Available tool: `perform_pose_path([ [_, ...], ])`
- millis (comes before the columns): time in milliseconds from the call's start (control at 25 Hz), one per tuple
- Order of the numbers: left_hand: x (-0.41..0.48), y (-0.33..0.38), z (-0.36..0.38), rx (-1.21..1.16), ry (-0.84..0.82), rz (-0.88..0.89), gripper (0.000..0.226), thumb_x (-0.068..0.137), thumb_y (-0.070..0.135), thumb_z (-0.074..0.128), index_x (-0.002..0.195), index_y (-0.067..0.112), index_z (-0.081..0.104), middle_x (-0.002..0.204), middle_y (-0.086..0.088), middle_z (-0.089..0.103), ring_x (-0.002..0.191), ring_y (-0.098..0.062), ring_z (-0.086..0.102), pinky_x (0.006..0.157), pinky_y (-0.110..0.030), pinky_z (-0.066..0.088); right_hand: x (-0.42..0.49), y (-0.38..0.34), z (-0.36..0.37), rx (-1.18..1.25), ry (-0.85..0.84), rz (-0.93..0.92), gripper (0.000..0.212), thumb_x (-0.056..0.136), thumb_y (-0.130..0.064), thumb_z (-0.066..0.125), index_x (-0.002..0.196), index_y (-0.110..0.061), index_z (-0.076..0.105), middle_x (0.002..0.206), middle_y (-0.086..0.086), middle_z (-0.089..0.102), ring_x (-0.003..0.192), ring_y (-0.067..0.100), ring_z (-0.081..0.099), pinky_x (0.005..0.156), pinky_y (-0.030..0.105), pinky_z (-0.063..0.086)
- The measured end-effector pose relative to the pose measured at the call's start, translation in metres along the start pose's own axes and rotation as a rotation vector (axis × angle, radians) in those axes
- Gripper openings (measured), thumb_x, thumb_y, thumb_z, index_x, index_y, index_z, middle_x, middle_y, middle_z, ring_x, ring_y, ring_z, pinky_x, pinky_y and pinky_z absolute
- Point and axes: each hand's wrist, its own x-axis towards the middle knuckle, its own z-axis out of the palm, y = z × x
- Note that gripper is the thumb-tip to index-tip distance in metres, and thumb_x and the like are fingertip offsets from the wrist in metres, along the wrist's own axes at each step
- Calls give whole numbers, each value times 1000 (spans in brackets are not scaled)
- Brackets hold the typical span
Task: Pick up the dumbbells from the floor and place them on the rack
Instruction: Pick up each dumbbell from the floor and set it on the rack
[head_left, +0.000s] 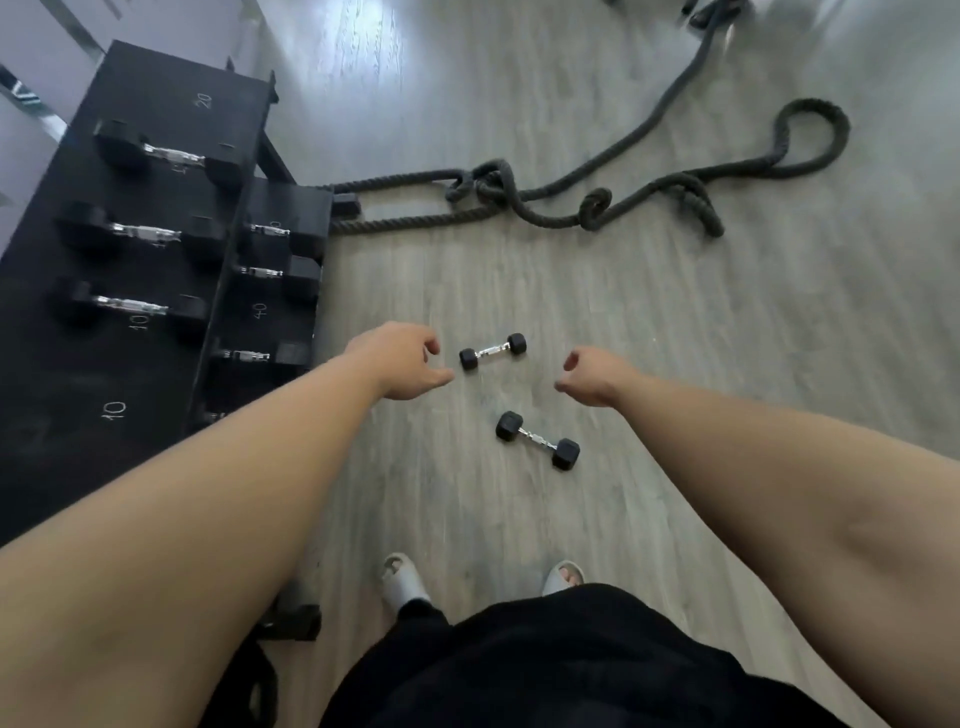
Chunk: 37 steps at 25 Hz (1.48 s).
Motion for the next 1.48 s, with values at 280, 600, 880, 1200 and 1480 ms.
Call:
perform_pose_path([
  [280, 64, 43, 0, 11, -75, 54, 58, 87, 63, 64, 134, 30, 59, 128, 10, 65, 120, -18, 60, 99, -42, 53, 29, 53, 0, 151, -26, 101, 48, 93, -30, 61, 138, -12, 58, 138, 9, 62, 126, 29, 59, 98, 34, 48],
  [600, 191, 29, 39, 71, -272, 131, 62, 87, 63, 62, 139, 29, 56, 132, 6, 64, 121, -20, 61, 101, -42, 52, 90, 91, 27, 217, -73, 359, 49, 94, -31, 61, 140, -14, 56, 138, 9, 64, 126, 30, 59, 103, 37, 49],
  [880, 333, 28, 148, 100, -382, 120, 61, 88, 62, 61, 138, 27, 56, 133, 4, 64, 121, -21, 61, 99, -43, 53, 218, 138, 96, 329, -121, 452, 59, 94, -34, 64, 148, -14, 49, 128, 14, 69, 113, 31, 66, 94, 36, 50],
  [1200, 505, -1, 365, 161, -486, 86, 76, 87, 61, 65, 149, 24, 43, 139, -3, 58, 123, -27, 60, 100, -48, 52, 413, 234, 268, 367, -241, 546, 59, 91, -31, 68, 144, -14, 48, 109, 8, 66, 94, 26, 59, 77, 32, 43],
  [1480, 622, -9, 529, 80, -461, 49, 85, 82, 62, 69, 152, 23, 40, 145, -7, 51, 129, -30, 55, 102, -47, 50, 531, 288, 419, 430, -248, 616, 87, 77, -52, 78, 150, -20, 43, 140, 16, 52, 103, 32, 60, 83, 36, 51],
])
